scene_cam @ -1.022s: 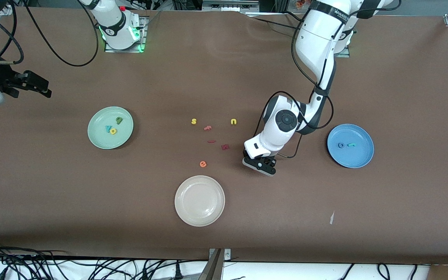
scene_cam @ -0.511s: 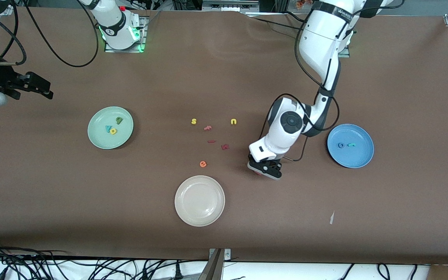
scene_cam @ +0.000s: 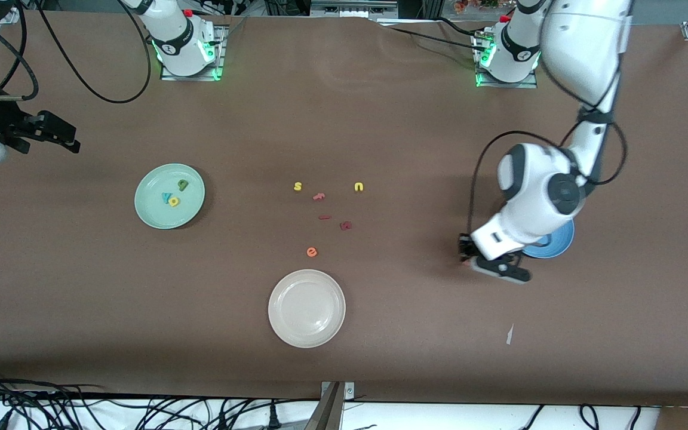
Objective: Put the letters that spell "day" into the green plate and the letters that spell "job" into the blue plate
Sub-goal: 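Carry the pink letter to the blue plate and release it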
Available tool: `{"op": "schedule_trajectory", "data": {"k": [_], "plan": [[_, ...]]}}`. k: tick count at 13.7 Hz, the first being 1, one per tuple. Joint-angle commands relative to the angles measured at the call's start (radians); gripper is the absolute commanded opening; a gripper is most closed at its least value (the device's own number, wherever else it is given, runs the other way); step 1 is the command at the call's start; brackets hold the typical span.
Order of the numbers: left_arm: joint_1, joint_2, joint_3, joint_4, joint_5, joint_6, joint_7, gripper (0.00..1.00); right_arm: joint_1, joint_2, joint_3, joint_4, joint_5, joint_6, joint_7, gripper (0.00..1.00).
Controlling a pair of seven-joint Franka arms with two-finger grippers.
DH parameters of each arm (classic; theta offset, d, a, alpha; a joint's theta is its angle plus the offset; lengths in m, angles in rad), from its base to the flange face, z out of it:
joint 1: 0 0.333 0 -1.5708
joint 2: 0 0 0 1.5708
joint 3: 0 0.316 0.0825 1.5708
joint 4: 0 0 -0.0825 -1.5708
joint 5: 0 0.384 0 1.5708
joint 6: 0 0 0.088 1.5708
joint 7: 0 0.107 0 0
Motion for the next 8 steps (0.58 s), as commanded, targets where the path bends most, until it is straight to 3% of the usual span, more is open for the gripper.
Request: {"op": "schedule_trajectory", "data": {"k": [1, 4, 6, 7, 8], "plan": [[0.089, -0.177, -0.035, -0.212, 0.045, -0.029, 0.057, 0.28, 0.004, 0.008, -0.001, 0.020, 0.010, -0.002, 0.008, 1.00], [0.183, -0.263, -0.037, -0.339, 0.215, -0.056, 0.071, 0.30, 0.004, 0.008, -0.001, 0.020, 0.016, -0.004, 0.008, 1.00], [0.213, -0.286, -0.035, -0.387, 0.240, -0.055, 0.089, 0.31, 0.004, 0.008, -0.001, 0.020, 0.016, -0.004, 0.008, 1.00], [0.238, -0.288, -0.037, -0.393, 0.240, -0.055, 0.117, 0.41, 0.004, 0.007, -0.001, 0.020, 0.016, -0.004, 0.008, 1.00], [0.249, -0.286, -0.037, -0.394, 0.240, -0.055, 0.122, 0.66, 0.004, 0.007, -0.001, 0.020, 0.016, -0.005, 0.008, 1.00]]}}
